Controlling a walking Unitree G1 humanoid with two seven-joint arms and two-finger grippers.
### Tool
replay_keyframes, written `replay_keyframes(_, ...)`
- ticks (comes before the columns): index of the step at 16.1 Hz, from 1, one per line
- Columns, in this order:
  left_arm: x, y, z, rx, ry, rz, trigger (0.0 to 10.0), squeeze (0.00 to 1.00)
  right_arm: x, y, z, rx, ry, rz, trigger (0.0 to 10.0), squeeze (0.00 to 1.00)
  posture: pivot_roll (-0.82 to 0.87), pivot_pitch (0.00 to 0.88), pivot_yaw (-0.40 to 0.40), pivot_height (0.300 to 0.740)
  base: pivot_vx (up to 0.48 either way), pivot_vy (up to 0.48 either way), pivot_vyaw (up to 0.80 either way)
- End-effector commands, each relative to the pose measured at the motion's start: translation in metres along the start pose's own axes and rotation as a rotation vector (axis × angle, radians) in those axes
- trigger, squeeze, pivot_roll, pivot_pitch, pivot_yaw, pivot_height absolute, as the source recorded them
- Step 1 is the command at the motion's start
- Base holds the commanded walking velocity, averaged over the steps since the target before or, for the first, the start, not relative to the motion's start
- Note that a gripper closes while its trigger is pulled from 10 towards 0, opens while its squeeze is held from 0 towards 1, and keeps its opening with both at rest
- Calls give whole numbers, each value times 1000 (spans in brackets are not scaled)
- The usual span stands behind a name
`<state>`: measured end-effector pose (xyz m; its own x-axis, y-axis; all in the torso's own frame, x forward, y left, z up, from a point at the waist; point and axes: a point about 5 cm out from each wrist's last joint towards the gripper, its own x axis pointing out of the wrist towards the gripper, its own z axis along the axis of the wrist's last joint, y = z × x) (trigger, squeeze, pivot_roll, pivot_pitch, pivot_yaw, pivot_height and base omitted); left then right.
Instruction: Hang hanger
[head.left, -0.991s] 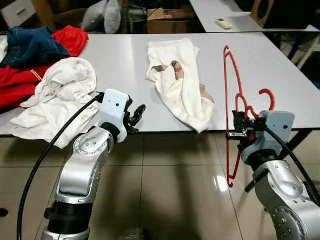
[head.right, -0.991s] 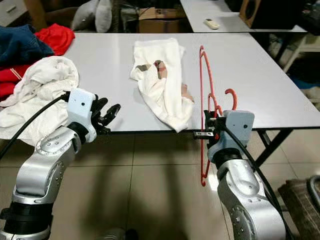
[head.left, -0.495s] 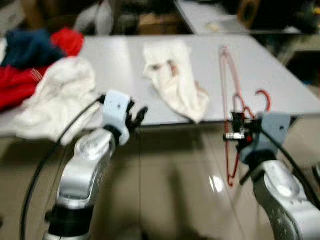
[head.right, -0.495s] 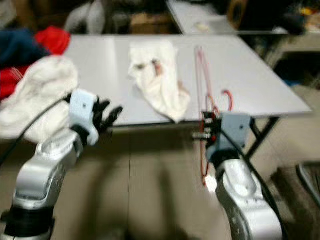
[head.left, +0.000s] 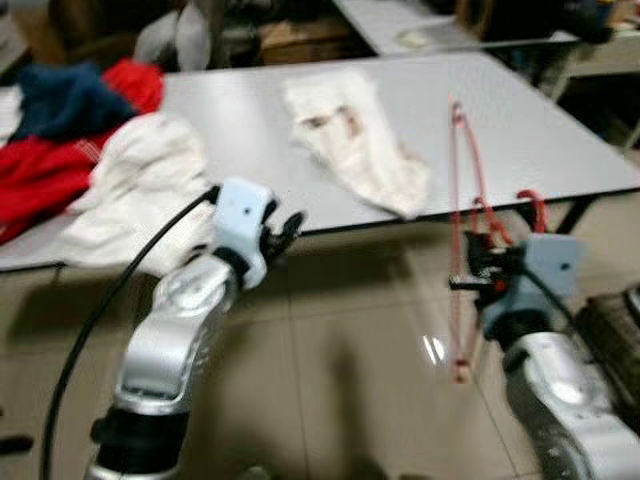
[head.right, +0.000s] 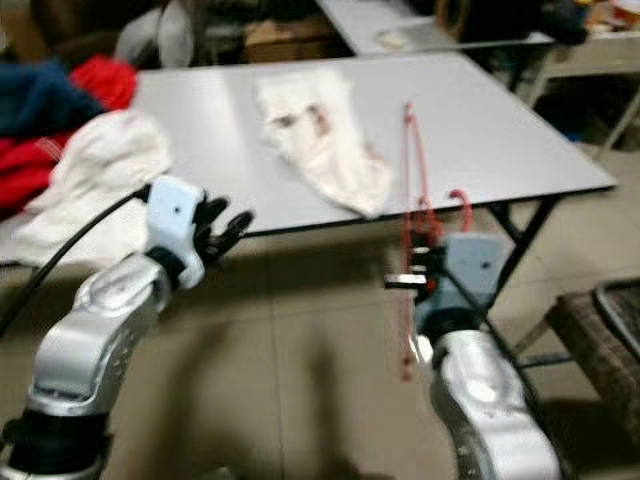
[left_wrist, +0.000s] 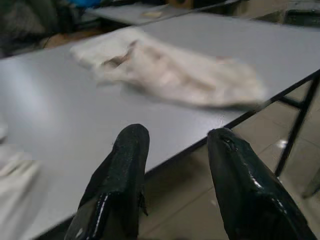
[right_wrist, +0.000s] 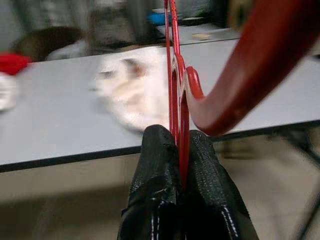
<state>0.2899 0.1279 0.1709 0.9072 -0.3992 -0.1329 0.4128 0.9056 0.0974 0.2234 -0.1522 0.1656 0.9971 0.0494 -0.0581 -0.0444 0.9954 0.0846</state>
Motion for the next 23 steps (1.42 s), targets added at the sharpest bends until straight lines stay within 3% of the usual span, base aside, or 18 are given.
replay_keyframes(1, 0, 0, 2, 2, -5, 3, 10000, 0, -1, -3, 1, -5, -5, -12, 10000, 0, -41, 28, 33, 740, 0, 281, 0)
replay_keyframes(11, -2, -2, -3, -6, 18, 0, 10000, 0, -3, -4, -10, 18, 64, -36, 10000, 0, -40, 41, 26, 740, 0, 291, 0)
replay_keyframes(23, -2, -1, -3, 5, 23, -1, 10000, 0, -1, 0, -9, 13, 44, 2, 10000, 0, -33, 43, 25, 740, 0, 344, 0)
